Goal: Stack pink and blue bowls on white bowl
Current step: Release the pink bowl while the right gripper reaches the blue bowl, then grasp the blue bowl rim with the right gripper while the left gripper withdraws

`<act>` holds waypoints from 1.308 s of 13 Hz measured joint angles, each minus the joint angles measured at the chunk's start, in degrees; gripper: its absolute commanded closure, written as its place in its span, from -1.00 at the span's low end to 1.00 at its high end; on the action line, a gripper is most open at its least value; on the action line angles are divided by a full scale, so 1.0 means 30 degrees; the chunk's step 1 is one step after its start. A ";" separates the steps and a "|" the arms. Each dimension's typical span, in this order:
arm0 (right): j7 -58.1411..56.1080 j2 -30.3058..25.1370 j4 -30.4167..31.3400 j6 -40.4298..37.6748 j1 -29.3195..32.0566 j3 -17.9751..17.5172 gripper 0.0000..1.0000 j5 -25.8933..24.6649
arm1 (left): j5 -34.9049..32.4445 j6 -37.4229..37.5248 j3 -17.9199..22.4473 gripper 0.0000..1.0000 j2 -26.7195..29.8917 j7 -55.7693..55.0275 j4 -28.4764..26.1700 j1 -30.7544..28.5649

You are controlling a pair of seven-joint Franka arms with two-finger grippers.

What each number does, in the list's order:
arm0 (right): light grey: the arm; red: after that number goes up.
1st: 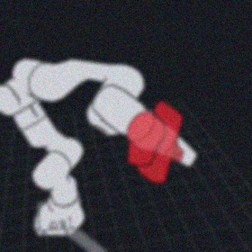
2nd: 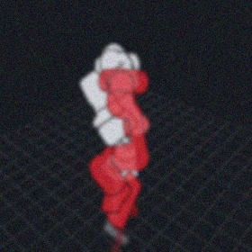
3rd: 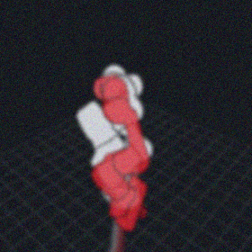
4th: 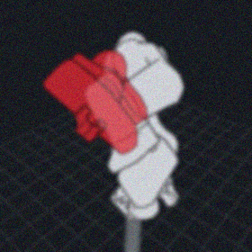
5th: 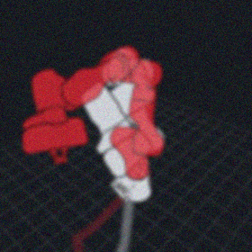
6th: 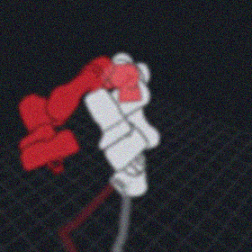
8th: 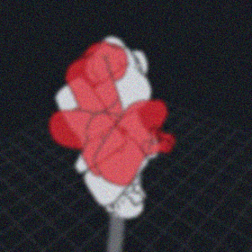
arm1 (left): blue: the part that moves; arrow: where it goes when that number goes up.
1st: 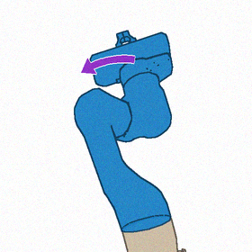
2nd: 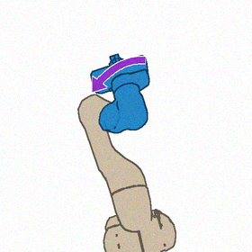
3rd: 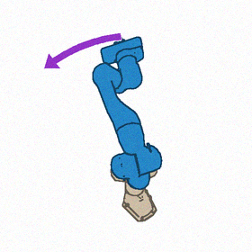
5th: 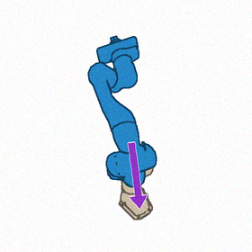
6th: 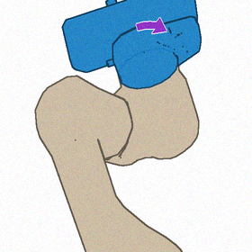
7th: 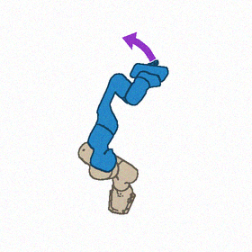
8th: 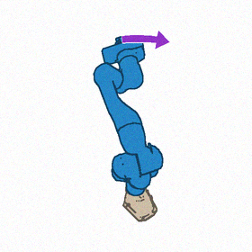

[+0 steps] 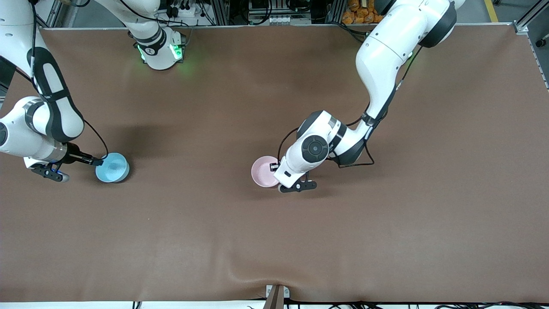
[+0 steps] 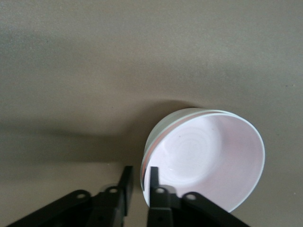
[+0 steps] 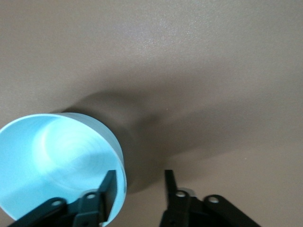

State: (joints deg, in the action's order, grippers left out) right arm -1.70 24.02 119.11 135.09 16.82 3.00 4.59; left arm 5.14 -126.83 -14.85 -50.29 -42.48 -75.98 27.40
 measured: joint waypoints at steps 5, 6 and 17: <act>0.0001 -0.0024 0.0018 0.0003 -0.0002 -0.0062 0.84 0.0369 | -0.0009 0.0217 0.0046 -1.00 0.0789 -0.0009 0.0568 -0.0809; 0.0001 -0.0025 0.0021 0.0004 -0.0002 -0.0069 0.92 0.0444 | -0.0013 0.0620 0.0052 -1.00 0.1260 -0.0009 0.0634 -0.1286; 0.0009 -0.0547 -0.0739 -0.1506 -0.0023 -0.0370 1.00 0.0872 | -0.2255 0.4500 0.0055 -1.00 0.5764 0.1555 0.0780 -0.5372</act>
State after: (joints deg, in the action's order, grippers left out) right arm -1.68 22.38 116.89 130.57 16.75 1.89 7.21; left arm -1.62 -113.33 -14.69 -33.00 -37.82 -73.64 11.29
